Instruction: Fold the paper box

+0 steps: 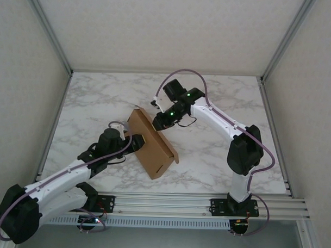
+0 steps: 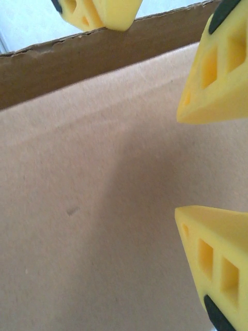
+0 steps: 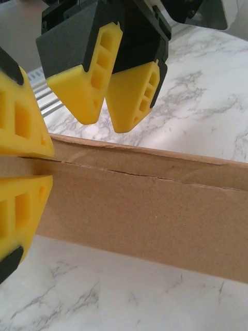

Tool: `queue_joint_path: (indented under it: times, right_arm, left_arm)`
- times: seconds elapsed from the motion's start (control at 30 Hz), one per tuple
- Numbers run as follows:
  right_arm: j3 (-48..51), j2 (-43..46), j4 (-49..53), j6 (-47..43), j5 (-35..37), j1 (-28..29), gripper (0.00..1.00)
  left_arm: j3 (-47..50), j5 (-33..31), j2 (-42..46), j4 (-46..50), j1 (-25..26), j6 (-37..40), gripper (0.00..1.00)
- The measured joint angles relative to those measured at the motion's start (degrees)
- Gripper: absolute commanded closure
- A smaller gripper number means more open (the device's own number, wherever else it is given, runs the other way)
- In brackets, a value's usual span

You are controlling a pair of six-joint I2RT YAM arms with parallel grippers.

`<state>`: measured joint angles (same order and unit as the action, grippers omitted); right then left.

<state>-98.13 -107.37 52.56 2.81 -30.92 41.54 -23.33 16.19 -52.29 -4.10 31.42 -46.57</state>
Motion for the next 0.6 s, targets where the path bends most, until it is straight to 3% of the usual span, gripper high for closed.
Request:
queue_joint_path:
  times: [0.6]
  right_arm:
    - [2.91,-0.24,-5.95,4.00,-5.88,4.81,0.84]
  left_arm:
    - [12.83,-6.27,17.46,9.84,0.02,-6.16,0.62]
